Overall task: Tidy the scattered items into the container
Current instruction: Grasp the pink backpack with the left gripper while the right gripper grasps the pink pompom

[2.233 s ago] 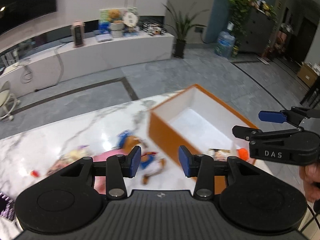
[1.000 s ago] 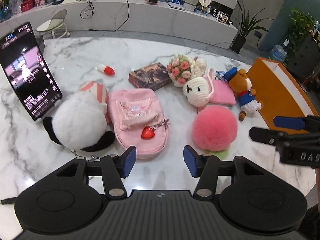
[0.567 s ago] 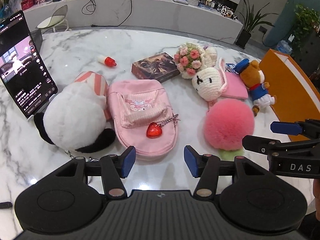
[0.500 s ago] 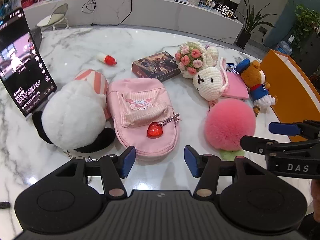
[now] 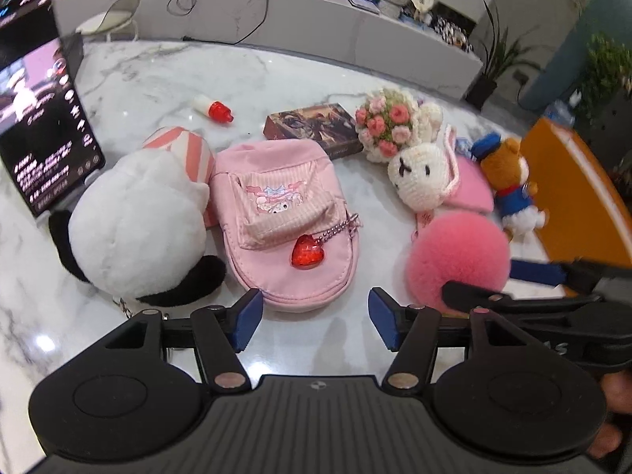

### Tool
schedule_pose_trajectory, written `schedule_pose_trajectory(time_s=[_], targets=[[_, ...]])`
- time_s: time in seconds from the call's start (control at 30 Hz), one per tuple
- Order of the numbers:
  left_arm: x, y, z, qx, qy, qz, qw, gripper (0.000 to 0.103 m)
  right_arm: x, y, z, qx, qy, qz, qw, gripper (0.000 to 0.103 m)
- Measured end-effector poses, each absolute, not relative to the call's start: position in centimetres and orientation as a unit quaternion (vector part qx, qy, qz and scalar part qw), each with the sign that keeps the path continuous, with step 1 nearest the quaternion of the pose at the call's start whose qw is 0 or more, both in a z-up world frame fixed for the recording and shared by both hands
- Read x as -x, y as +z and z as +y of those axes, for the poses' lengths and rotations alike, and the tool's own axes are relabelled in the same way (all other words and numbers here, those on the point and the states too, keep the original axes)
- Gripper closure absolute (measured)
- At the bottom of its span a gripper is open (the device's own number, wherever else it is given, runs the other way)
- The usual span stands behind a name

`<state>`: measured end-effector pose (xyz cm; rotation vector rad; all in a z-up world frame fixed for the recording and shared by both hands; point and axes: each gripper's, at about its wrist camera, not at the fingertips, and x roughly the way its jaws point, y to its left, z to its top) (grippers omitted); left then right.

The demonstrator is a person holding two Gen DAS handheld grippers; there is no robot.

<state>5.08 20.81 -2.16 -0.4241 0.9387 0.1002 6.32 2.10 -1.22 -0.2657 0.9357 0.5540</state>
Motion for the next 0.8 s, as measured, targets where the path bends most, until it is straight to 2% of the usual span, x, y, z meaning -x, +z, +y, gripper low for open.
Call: schedule_pose_trajectory(time_s=[0.33,0.8], targets=[[-5.0,-3.3,23.5,0.309,0.068,0.427,0.847,0.034,-6.6,-1.6,2.1,0.120,0.265,0.448,0.845,0.020],[-6.7,-4.6,22.9,0.294,0.073,0.439,0.846,0.037,-7.1,-2.4,2.2,0.122,0.266,0.451,0.843,0.020]])
